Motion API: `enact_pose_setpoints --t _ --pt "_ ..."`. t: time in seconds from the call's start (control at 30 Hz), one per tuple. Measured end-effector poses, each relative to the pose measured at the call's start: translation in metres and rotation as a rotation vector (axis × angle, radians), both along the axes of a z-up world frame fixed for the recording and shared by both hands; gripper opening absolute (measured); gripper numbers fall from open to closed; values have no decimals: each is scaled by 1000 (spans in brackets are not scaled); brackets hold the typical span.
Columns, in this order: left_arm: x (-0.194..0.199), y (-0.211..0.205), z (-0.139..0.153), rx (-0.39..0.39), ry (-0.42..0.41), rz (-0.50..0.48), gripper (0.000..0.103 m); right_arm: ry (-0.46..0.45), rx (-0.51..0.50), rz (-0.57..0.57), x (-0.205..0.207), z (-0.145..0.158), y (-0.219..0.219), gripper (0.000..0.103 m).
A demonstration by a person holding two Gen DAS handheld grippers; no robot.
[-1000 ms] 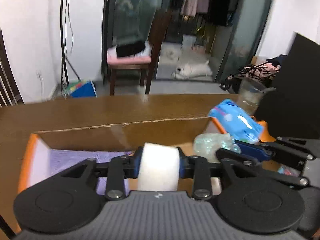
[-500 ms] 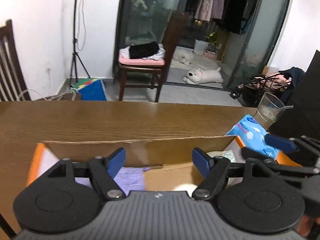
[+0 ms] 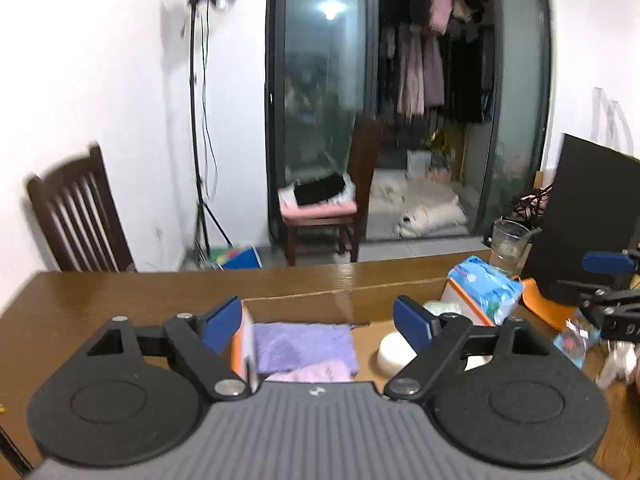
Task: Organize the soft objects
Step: 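Move both grippers back to the table beside the pink sponge block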
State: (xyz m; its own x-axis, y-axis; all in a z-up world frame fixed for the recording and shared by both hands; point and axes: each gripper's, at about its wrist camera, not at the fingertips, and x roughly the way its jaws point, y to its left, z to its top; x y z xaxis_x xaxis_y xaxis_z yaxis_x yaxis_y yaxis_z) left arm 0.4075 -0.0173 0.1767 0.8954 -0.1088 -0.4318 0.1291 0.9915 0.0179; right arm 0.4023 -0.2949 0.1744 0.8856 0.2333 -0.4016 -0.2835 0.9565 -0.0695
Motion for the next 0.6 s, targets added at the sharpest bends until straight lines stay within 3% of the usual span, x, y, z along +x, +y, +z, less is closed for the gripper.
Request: enact_pose_setpoints --t 0.13,0.3,0.43,0.6 --pt "-89 8 -20 -2 -87 -34 94 -70 42 46 -81 -16 -1 76" --pt "-198 25 -75 -84 -182 -40 100 -122 61 123 -176 -57 3 80" --pt "-248 30 -114 -97 -124 48 100 -78 101 114 -229 -98 7 80" --pt "-263 27 -141 -40 -39 39 100 11 103 74 -257 -137 17 80"
